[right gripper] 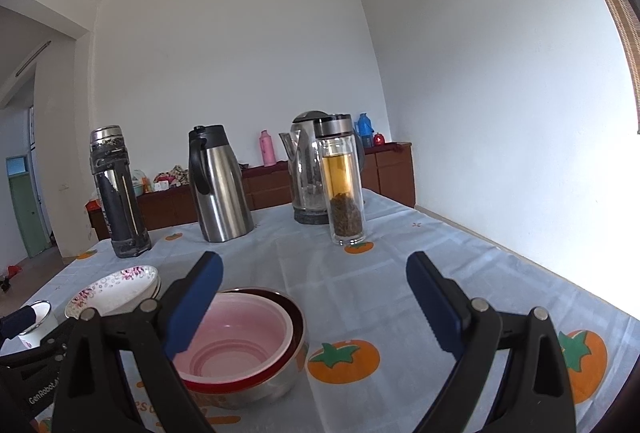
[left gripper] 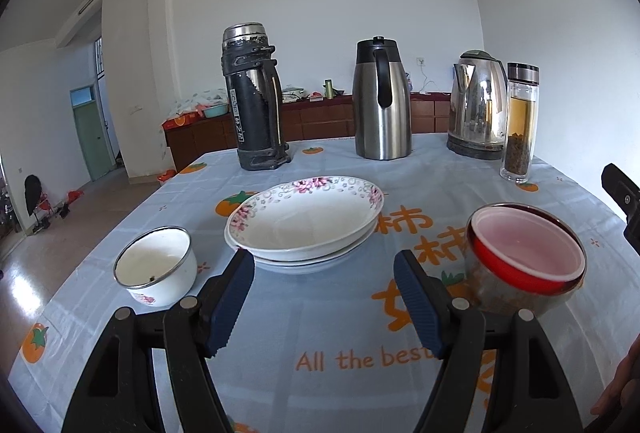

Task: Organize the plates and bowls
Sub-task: 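Move both grippers back toward the white enamel bowl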

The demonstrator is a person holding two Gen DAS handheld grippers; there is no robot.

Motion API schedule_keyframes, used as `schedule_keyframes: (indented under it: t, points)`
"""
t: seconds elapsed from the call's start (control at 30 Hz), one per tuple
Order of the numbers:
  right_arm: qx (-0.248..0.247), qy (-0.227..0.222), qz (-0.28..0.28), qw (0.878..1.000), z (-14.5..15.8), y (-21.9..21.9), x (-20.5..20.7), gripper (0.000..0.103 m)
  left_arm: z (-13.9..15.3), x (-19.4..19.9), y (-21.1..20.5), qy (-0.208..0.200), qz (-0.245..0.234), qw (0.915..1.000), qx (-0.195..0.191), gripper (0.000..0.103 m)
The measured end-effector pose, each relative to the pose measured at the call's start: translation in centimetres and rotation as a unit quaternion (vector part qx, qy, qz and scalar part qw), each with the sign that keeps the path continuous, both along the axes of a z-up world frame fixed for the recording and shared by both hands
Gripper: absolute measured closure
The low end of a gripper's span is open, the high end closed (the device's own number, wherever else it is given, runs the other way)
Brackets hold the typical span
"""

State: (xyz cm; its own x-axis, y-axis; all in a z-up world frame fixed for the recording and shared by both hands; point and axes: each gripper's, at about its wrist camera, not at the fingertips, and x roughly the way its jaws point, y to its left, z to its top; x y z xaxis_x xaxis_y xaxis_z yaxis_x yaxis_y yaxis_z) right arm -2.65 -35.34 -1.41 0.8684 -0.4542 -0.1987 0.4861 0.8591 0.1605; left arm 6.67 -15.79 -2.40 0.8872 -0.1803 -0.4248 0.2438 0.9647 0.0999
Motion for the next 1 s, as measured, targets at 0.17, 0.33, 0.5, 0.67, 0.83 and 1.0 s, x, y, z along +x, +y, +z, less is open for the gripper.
schedule_keyframes:
  t: [0.17, 0.33, 0.5, 0.67, 0.83, 1.0]
  points:
    - [0.0, -0.005, -0.017, 1.0, 0.1, 0.5, -1.1, 0.008, -0.1, -0.2, 1.1, 0.0, 0.0, 1.0, 0.0, 0.029]
    - [-0.001, -0.007, -0.026, 1.0, 0.1, 1.3, -2.1, 0.008, -0.3, -0.6, 2.0, -0.002, -0.004, 1.0, 0.001, 0.029]
    - [-0.013, -0.013, -0.039, 0.999, 0.3, 2.4, -2.9, 0.008, -0.5, -0.9, 3.0, -0.001, -0.005, 1.0, 0.002, 0.029]
    - [-0.019, -0.019, -0.054, 0.998, 0.4, 3.3, -3.7, 0.008, -0.6, -1.0, 4.0, 0.0, -0.009, 1.0, 0.002, 0.029]
    - [-0.019, -0.027, -0.052, 0.998, 0.5, 4.7, -4.2, 0.006, -0.4, -0.9, 5.1, 0.0, -0.008, 1.0, -0.003, 0.029]
    - [-0.036, -0.028, -0.033, 0.998, 0.6, 7.5, -4.1, 0.005, -0.5, -0.6, 6.2, 0.002, -0.006, 1.0, -0.006, 0.029]
